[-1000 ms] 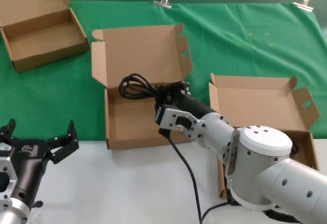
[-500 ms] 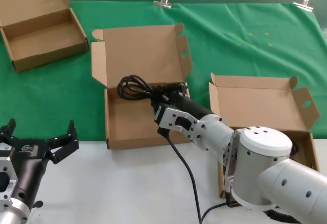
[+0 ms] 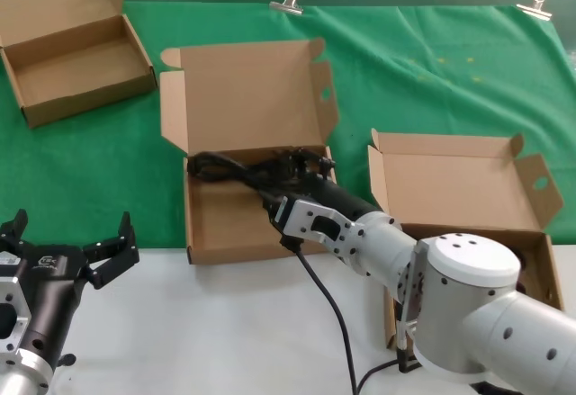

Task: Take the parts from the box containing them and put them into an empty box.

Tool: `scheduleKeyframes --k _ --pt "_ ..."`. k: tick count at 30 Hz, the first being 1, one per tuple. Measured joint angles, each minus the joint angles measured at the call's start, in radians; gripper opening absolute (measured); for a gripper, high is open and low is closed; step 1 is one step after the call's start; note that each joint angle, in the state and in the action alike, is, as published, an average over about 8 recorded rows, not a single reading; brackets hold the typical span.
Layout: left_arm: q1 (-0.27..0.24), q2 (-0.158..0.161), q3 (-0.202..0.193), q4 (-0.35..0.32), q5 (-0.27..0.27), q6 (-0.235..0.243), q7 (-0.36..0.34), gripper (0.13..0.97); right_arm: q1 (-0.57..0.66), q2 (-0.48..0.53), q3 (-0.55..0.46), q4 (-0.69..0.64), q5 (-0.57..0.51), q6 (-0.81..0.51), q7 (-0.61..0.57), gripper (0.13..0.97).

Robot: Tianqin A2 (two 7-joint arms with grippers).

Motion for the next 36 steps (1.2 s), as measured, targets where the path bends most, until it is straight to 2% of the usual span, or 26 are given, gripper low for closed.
scheduleKeyframes --k 4,7,12,15,19,30,36 --pt "0.0 0.0 0.0 0.0 0.0 0.0 0.0 0.966 -0.01 0.028 0.0 0.04 0.0 0.015 0.011 0.403" --pt "0.0 0.0 0.0 0.0 0.0 0.0 0.0 0.966 -0.021 0.066 0.0 0.097 0.0 0.039 0.031 0.478" --pt "0.0 0.0 0.0 0.0 0.0 0.0 0.0 0.966 -0.054 0.171 0.0 0.253 0.0 0.11 0.1 0.602" --pt "0.0 0.0 0.0 0.0 0.0 0.0 0.0 0.966 -0.079 0.241 0.0 0.357 0.0 0.156 0.158 0.648" --pt "0.0 0.0 0.0 0.0 0.0 0.0 0.0 0.966 -0.104 0.294 0.004 0.439 -0.003 0.188 0.212 0.741" --pt "0.0 0.0 0.0 0.0 0.0 0.0 0.0 0.966 -0.184 0.274 0.109 0.461 -0.09 0.154 0.309 0.908" --pt "0.0 0.0 0.0 0.0 0.0 0.0 0.0 0.966 -0.249 0.252 0.197 0.472 -0.163 0.121 0.386 0.942"
